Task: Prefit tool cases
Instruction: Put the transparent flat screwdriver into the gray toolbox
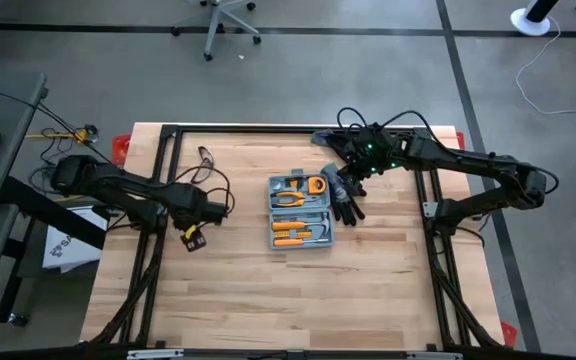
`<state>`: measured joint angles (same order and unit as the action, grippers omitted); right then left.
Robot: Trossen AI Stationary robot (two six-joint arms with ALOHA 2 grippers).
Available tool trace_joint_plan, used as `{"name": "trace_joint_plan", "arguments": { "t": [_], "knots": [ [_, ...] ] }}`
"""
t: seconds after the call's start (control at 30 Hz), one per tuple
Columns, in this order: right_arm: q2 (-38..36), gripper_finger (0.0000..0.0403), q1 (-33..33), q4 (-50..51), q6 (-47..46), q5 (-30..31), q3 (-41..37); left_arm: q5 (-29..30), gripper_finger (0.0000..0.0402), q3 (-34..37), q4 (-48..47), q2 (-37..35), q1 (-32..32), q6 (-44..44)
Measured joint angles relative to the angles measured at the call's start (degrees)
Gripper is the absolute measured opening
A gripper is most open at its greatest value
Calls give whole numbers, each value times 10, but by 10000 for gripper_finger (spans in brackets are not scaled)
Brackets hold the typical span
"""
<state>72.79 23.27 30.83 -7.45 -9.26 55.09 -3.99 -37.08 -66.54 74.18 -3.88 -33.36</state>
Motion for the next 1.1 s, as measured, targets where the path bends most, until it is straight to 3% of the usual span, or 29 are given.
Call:
{"name": "trace_joint_plan", "arguments": {
  "t": [0.17, 0.37, 0.47, 0.63, 0.93, 1.1],
  "knots": [
    [0, 0, 0, 2, 0, 3, 0, -50, 237, 23, 37, 23, 0, -17],
    [0, 0, 0, 3, 0, 4, 0, -23, 200, 26, 38, 95, 2, -73],
    [0, 0, 0, 5, 0, 4, 0, -37, 145, 23, 54, 132, 2, -77],
    [0, 0, 0, 8, 0, 4, 0, -68, 16, 21, 85, 159, 3, -87],
    [0, 0, 1, 7, 15, 25, 0, 1, 4, -51, 118, 143, 26, -103],
    [0, 0, 11, 12, 12, 26, 0, 22, 1, -72, 112, 60, 25, -233]
  ]
}}
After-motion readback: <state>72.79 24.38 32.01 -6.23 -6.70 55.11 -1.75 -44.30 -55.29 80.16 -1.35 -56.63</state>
